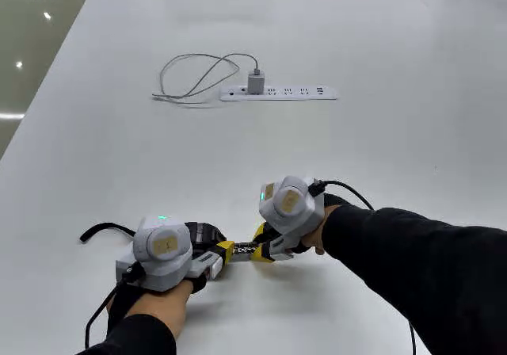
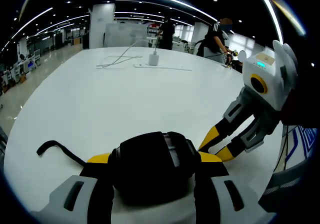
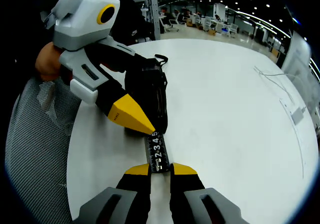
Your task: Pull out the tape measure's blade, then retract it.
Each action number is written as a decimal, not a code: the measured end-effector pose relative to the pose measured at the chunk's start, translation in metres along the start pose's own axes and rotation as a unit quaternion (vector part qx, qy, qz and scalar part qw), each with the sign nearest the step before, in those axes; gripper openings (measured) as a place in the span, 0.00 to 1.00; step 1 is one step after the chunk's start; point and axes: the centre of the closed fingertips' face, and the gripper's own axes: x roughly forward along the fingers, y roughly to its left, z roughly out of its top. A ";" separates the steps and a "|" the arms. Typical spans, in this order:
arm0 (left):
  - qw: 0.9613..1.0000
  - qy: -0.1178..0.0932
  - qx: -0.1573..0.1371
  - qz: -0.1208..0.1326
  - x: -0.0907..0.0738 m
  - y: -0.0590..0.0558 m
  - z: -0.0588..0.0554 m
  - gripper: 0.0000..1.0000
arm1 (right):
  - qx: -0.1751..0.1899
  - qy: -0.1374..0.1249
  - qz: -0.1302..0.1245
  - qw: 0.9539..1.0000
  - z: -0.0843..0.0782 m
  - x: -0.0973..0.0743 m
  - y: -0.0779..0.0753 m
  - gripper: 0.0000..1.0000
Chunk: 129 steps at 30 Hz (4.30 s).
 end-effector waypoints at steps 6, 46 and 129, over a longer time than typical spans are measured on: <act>1.000 0.000 -0.002 0.001 0.000 0.000 0.000 0.61 | -0.001 -0.003 -0.001 1.000 0.003 0.002 0.000 0.10; 1.000 0.004 -0.007 -0.003 0.000 0.001 0.000 0.61 | -0.005 -0.016 0.007 1.000 0.022 0.017 0.004 0.10; 0.998 -0.006 0.007 -0.066 -0.022 0.015 0.019 0.79 | -0.002 -0.038 -0.048 0.998 0.029 -0.013 0.004 0.20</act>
